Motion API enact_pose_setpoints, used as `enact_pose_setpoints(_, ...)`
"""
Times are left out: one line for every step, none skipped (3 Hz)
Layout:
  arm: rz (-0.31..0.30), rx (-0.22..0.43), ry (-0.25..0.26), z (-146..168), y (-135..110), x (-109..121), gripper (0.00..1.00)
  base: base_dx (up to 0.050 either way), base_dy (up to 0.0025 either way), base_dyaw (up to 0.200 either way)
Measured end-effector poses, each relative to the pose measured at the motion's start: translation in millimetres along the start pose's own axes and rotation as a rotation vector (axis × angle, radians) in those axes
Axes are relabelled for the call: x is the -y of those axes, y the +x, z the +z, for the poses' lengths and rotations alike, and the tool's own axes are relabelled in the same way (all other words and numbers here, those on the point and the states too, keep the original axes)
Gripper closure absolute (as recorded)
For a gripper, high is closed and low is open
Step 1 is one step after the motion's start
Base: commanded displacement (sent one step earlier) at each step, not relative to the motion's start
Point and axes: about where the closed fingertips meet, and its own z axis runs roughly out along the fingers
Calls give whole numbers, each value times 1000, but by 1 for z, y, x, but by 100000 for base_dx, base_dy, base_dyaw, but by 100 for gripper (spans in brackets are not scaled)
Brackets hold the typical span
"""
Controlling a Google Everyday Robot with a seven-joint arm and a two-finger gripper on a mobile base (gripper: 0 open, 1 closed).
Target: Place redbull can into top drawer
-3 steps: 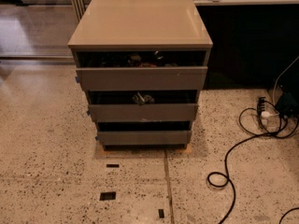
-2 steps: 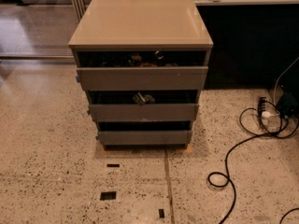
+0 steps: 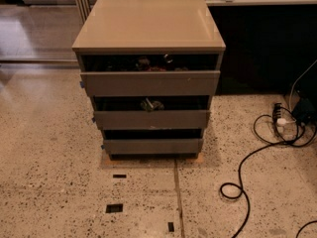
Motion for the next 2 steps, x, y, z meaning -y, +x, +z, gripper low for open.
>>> enact_pose_setpoints(0, 0, 0, 0, 0, 0, 0, 0, 0, 0)
enact_pose_setpoints(0, 0, 0, 0, 0, 0, 0, 0, 0, 0)
